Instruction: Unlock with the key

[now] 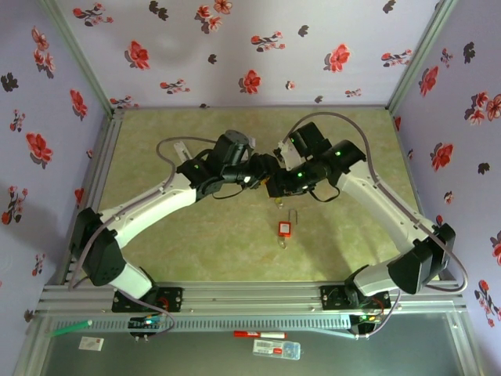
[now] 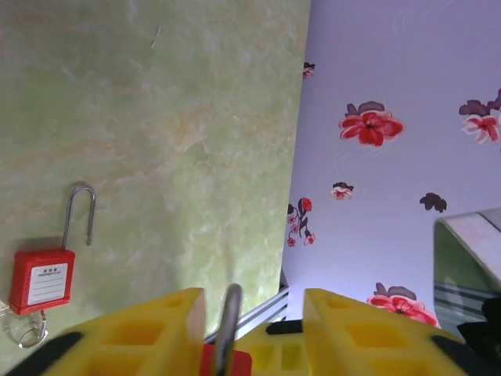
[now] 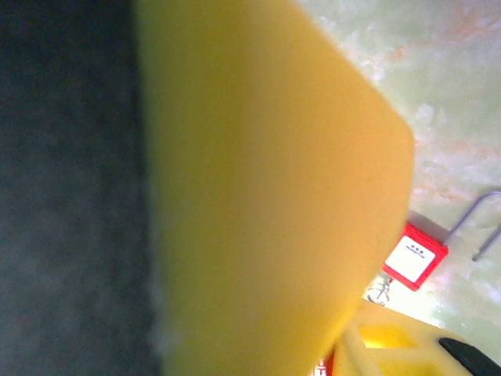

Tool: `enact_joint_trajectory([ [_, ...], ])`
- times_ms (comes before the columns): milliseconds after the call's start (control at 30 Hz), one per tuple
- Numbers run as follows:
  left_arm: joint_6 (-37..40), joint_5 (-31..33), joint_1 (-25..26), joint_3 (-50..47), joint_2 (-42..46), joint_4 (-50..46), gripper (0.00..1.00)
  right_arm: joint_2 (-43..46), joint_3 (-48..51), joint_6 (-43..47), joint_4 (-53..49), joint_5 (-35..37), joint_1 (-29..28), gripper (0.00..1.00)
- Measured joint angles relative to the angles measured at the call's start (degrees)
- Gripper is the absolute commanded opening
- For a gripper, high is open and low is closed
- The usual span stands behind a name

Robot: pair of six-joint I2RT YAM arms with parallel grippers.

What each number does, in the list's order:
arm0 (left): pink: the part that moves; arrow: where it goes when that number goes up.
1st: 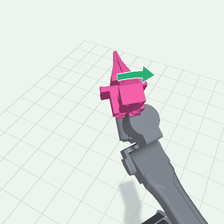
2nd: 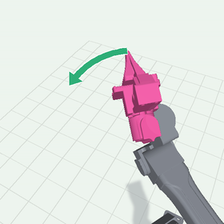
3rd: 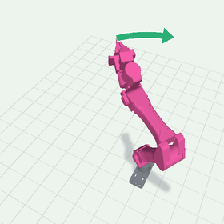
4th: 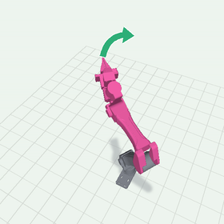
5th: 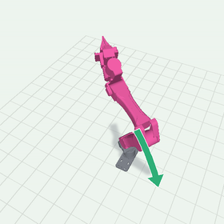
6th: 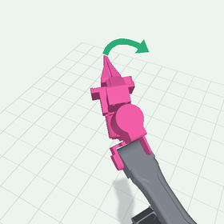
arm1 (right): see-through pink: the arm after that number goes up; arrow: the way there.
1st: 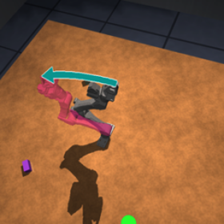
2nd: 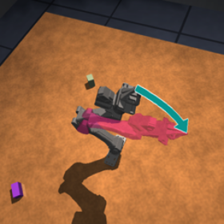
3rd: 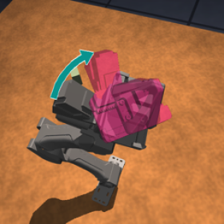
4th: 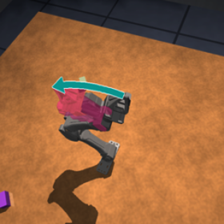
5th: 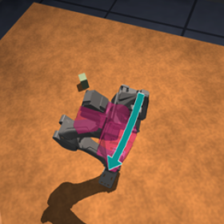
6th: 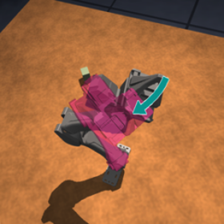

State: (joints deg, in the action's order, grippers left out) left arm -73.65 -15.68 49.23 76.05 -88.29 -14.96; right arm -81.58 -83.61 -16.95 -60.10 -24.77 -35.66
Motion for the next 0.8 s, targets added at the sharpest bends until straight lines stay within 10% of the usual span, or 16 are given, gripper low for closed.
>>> enact_joint_trajectory([
  [433, -2.34, -0.68, -0.09, -3.96, -0.26, 2.47, 0.0, -2.23, -2.4, 1.53, -4.15, 1.25, 0.04, 0.02],
  [800, -2.25, 0.87, -2.49, -8.17, 2.45, 9.92, 0.0, 0.26, 1.44, -7.58, 6.12, -8.15, 6.01, 0.63],
])
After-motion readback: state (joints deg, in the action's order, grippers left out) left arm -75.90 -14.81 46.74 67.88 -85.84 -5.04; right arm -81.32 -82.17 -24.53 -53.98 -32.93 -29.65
